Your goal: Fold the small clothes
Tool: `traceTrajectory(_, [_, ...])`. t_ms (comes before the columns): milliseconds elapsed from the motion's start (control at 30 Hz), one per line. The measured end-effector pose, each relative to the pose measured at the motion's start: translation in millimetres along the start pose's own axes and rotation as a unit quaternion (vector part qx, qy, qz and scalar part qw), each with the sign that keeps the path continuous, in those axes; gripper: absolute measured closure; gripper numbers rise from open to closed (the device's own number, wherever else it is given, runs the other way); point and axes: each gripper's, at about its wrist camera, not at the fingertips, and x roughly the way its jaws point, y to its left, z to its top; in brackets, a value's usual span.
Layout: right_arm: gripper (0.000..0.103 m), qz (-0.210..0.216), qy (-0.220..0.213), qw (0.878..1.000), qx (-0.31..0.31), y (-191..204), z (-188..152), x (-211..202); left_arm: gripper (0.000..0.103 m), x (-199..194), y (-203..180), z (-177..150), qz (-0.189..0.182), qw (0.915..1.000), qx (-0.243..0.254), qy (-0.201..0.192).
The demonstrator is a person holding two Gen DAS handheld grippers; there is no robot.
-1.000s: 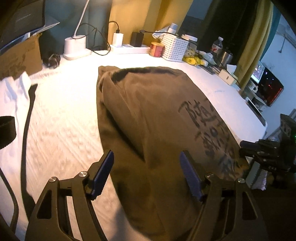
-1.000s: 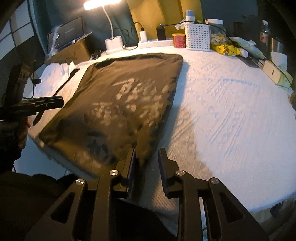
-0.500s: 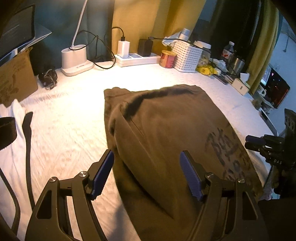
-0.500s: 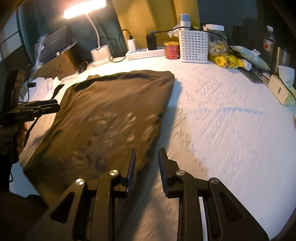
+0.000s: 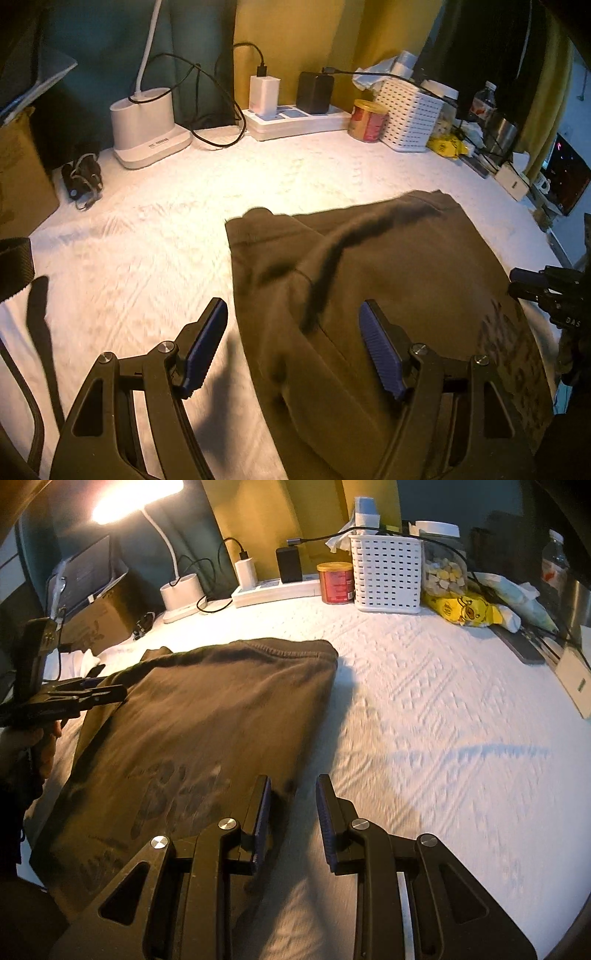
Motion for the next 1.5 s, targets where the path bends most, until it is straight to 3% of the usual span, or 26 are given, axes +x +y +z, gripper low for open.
traceTrajectory(167, [0.076, 0.0, 0.003, 1.0, 0.0, -1.6, 9.8, 10.6, 0.03, 17.2, 18.3, 9.5, -0.001, 0.9999, -0.015, 0.005])
traceTrajectory(467, [0.076, -0.003, 0.004, 1.0, 0.0, -6.6, 23.7, 26.1, 0.032, 19.2, 33.4, 15.7, 0.005, 0.9991, -0.039, -0.018])
traceTrajectory(633, [0.076, -0.001, 0.001, 1.0, 0.003, -11.1, 36.4, 32.2, 0.032, 12.1, 29.4, 16.6, -0.047, 0.9968, -0.064, -0.013])
traceTrajectory(733, [0.075, -0.001, -0.005, 1.0, 0.012, -15.1, 42.9, 34.5, 0.031, 17.5, 18.3, 15.1, -0.051, 0.9974, -0.051, 0.005])
traceTrajectory(900, [0.075, -0.008, -0.009, 1.0, 0.028, -23.0, 49.9, 39.3, 0.013, 22.5, 7.1, 11.3, -0.059, 0.9976, -0.035, 0.01])
traceTrajectory(1000, [0.074, -0.011, -0.019, 0.999, 0.032, -27.3, 52.8, 41.1, 0.01, 25.9, -4.8, 11.2, -0.051, 0.9984, -0.01, 0.02])
traceTrajectory(1033, [0.067, -0.007, -0.021, 0.999, 0.035, -29.3, 54.0, 42.4, 0.01, 25.6, -6.3, 10.3, -0.054, 0.9983, -0.006, 0.021])
traceTrajectory(1067, [0.043, -0.001, -0.018, 0.999, 0.038, -32.2, 55.0, 46.4, 0.01, 25.5, -8.7, 9.6, -0.062, 0.9978, -0.004, 0.022])
traceTrajectory(1133, [0.007, 0.019, -0.012, 0.999, 0.039, -37.0, 55.3, 56.9, 0.01, 25.8, -12.0, 8.1, -0.075, 0.9969, -0.009, 0.02])
traceTrajectory(1500, [0.006, 0.03, 0.011, 0.999, -0.022, -9.2, 68.7, 72.3, 0.01, 30.2, -33.1, 5.8, -0.085, 0.9955, 0.037, 0.017])
